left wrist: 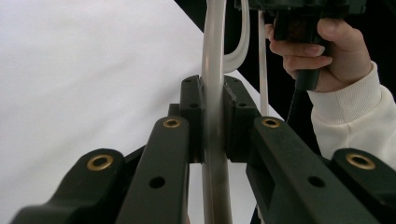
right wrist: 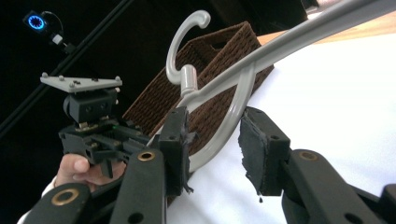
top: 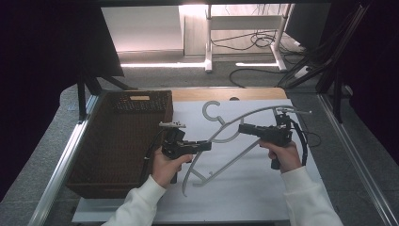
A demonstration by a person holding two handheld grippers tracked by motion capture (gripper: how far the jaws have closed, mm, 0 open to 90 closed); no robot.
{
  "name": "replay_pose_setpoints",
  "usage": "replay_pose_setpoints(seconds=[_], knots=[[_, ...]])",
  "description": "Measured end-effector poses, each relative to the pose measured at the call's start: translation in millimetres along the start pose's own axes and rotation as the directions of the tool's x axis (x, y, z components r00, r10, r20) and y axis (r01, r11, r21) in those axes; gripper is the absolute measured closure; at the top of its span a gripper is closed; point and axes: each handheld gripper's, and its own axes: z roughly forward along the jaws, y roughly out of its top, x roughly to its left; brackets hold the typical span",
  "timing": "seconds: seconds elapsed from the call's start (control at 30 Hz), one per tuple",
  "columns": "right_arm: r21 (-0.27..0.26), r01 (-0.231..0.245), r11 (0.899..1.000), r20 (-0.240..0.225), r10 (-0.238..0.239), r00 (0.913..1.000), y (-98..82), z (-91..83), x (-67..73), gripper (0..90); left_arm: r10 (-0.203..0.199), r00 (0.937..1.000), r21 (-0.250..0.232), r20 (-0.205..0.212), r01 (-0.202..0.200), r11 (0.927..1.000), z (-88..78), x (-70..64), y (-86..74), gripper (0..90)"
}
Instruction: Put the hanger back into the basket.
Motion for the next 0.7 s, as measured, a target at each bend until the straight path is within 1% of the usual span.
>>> replay_pose_setpoints(seconds=[0.17,0.4,0.47,0.5,0.53,0.57,0.7], knots=[[0.011,-0.003,1.000,0.000,0.003,1.0000,-1.6,-1.4,0.5,58.5,-0.002,1.0000,-0.002,-0.002,0.002,1.0000,-2.6,0.8,0.4,81.4],[0.013,0.001,1.000,-0.005,-0.001,1.0000,-1.9,-6.7,4.2,53.5,-0.006,0.9997,-0.014,-0.025,0.005,0.9999,-7.5,4.6,1.1,81.4],[0.010,0.008,1.000,-0.002,-0.008,1.0000,-1.6,-9.6,6.7,52.0,-0.003,0.9997,-0.019,-0.026,0.002,0.9998,-9.6,4.7,1.3,81.5],[0.005,0.023,1.000,0.008,-0.023,0.9997,-1.3,-13.7,11.0,51.7,-0.003,0.9997,-0.021,-0.026,0.002,0.9998,-10.9,4.4,1.4,81.5],[0.005,0.023,1.000,0.008,-0.023,0.9997,-1.3,-13.7,11.0,51.3,0.002,0.9996,-0.022,-0.030,-0.002,0.9998,-12.9,4.1,1.7,81.5],[0.001,0.035,0.999,0.010,-0.035,0.9993,-1.2,-16.0,13.2,50.8,0.002,0.9995,-0.029,-0.032,-0.002,0.9996,-14.8,3.4,1.9,81.5],[-0.010,0.069,0.998,0.007,-0.069,0.9976,-2.7,-27.9,22.2,49.8,0.009,0.9989,-0.040,-0.046,-0.011,0.9992,-27.6,3.4,4.5,81.5]])
